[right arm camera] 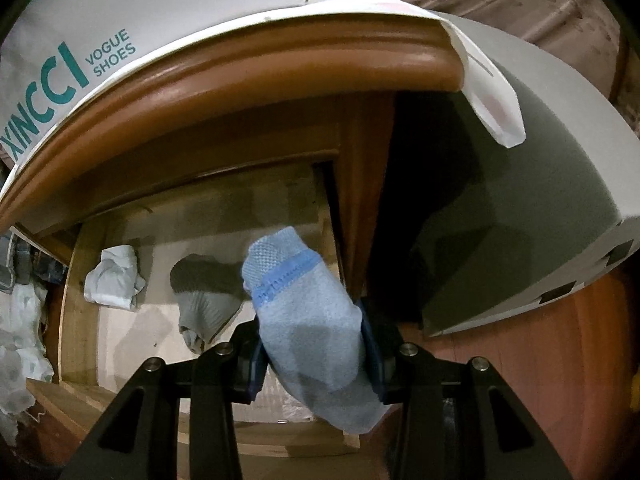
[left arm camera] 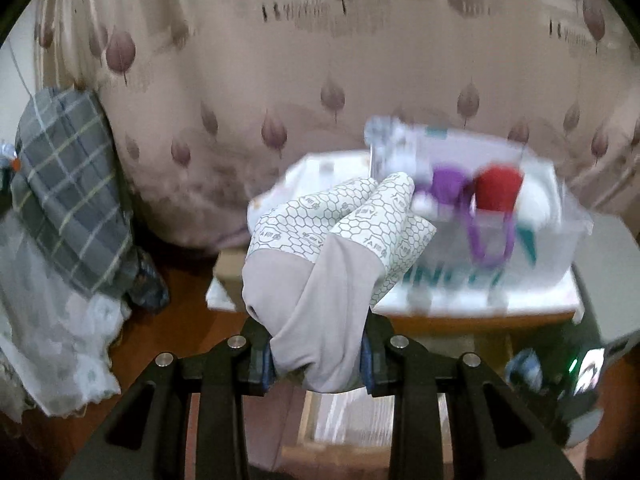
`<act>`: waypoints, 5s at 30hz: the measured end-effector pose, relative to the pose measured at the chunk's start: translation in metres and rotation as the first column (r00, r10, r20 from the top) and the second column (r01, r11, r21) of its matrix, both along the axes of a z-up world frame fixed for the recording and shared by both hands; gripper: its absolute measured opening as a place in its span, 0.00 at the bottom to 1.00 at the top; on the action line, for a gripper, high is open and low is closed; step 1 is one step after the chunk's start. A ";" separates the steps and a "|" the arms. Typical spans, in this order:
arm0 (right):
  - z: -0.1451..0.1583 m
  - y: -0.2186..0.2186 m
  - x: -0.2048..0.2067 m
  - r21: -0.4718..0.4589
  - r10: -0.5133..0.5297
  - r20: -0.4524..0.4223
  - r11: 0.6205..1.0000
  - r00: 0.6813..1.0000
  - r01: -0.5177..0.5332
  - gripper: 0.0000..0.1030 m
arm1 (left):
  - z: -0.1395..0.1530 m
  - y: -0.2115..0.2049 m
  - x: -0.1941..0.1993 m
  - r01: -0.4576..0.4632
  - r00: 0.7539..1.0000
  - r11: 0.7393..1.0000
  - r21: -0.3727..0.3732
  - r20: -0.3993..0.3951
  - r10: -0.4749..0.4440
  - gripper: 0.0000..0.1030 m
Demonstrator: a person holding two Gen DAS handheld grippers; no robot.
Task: Take underwear out of drawer
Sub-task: 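Lower the hexagon-print underwear into the shoe box and open the left gripper, then move left gripper back to the drawer while right lowers blue sock into box, then move the right gripper down into the drawer toward the grey ribbed sock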
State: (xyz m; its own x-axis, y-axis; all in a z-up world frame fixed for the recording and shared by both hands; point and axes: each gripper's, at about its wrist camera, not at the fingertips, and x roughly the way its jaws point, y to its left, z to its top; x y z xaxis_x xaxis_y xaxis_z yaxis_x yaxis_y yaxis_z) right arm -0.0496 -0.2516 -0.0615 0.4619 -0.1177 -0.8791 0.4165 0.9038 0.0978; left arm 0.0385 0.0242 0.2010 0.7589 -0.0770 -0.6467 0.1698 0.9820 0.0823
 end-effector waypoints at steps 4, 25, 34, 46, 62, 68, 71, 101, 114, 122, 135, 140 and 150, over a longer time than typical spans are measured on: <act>0.002 -0.003 -0.001 -0.004 -0.003 0.000 1.000 1.000 0.003 0.39 | 0.038 -0.011 0.025 0.019 0.999 0.998 -0.053 0.032 -0.017 0.28; -0.002 -0.007 0.002 0.027 0.001 -0.024 1.000 1.000 0.000 0.39 | -0.023 -0.103 0.156 0.069 0.976 0.994 -0.084 -0.199 -0.084 0.29; -0.002 -0.006 0.003 0.027 0.008 -0.030 1.000 1.000 -0.007 0.39 | -0.022 -0.097 0.156 0.063 0.977 0.993 -0.097 -0.197 -0.081 0.46; -0.002 -0.005 0.004 0.008 0.020 -0.025 1.000 0.999 -0.020 0.39 | 0.014 -0.078 0.099 0.095 0.995 0.995 -0.030 -0.006 -0.095 0.76; 0.016 0.014 -0.003 -0.024 0.127 0.067 0.992 0.990 -0.125 0.39 | -0.104 0.035 0.032 -0.154 0.985 0.988 0.009 -0.082 0.155 0.87; 0.026 0.018 -0.006 -0.069 0.134 0.063 0.989 0.989 -0.130 0.39 | -0.148 0.058 0.037 -0.262 0.961 0.963 0.067 -0.069 0.267 0.87; 0.040 0.018 -0.010 -0.064 0.125 0.071 0.991 0.990 -0.120 0.39 | -0.166 0.069 0.038 -0.288 0.951 0.956 0.050 -0.098 0.292 0.87; 0.289 0.033 0.097 -0.261 0.219 0.271 0.954 0.937 -0.148 0.39 | -0.176 0.107 0.061 -0.401 0.889 0.915 0.050 -0.219 0.402 0.87; 0.247 0.048 0.170 -0.233 0.233 0.131 0.952 0.964 -0.198 0.39 | -0.179 0.121 0.063 -0.435 0.868 0.900 0.035 -0.250 0.429 0.87; 0.228 0.030 0.166 -0.174 0.147 0.142 0.977 0.979 -0.122 0.41 | -0.179 0.122 0.063 -0.435 0.868 0.900 0.029 -0.253 0.428 0.87; 0.232 0.038 0.151 -0.321 0.196 0.126 0.936 0.973 -0.147 0.63 | -0.181 0.117 0.062 -0.427 0.870 0.904 0.025 -0.262 0.418 0.87; 0.248 0.045 0.141 -0.368 0.223 0.148 0.917 0.964 -0.156 0.66 | -0.182 0.115 0.063 -0.425 0.870 0.905 0.024 -0.266 0.416 0.87; 0.263 0.082 0.071 -0.351 0.410 0.215 0.879 0.886 -0.322 0.66 | -0.182 0.114 0.063 -0.425 0.869 0.905 0.028 -0.268 0.416 0.87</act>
State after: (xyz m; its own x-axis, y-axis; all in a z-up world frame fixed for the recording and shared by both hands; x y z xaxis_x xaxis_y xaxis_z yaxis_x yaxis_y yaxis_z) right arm 0.0219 -0.1697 0.2014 0.7399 -0.1268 -0.6606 0.0460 0.9893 -0.1384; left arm 0.1014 0.1384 0.0189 0.5283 0.1879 -0.8280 -0.2485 0.9667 0.0609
